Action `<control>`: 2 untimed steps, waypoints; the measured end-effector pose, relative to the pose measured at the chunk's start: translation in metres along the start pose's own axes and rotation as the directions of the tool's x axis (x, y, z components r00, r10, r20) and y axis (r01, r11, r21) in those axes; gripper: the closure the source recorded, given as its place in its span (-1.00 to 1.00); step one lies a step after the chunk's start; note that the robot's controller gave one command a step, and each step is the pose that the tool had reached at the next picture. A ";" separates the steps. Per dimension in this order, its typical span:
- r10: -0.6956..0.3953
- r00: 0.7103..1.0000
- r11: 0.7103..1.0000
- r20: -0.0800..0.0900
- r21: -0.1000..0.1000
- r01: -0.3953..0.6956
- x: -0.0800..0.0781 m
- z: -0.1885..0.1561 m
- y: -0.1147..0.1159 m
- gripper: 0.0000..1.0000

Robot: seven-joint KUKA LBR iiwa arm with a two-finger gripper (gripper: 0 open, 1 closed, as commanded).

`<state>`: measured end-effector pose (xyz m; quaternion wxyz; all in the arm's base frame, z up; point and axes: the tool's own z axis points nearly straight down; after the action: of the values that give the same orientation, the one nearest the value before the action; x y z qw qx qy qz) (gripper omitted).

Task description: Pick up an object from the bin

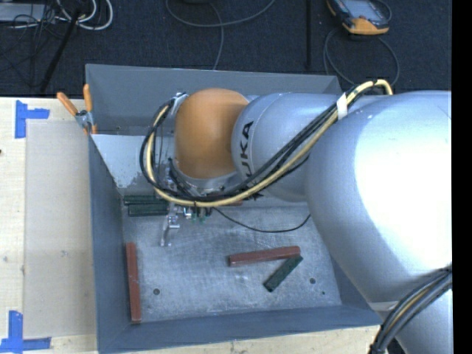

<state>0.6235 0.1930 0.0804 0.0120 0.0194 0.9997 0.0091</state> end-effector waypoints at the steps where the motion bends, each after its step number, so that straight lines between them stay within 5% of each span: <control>1: -0.034 0.999 0.999 0.000 0.014 0.034 -0.006 -0.001 0.026 1.00; 2: -0.033 0.999 0.999 -0.001 0.014 0.033 -0.006 -0.001 0.025 1.00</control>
Offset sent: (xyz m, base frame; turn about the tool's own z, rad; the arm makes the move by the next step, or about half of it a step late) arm 0.0000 0.0000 0.0000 0.0000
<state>0.6301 0.2182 0.0823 0.0116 0.0031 0.9999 0.0021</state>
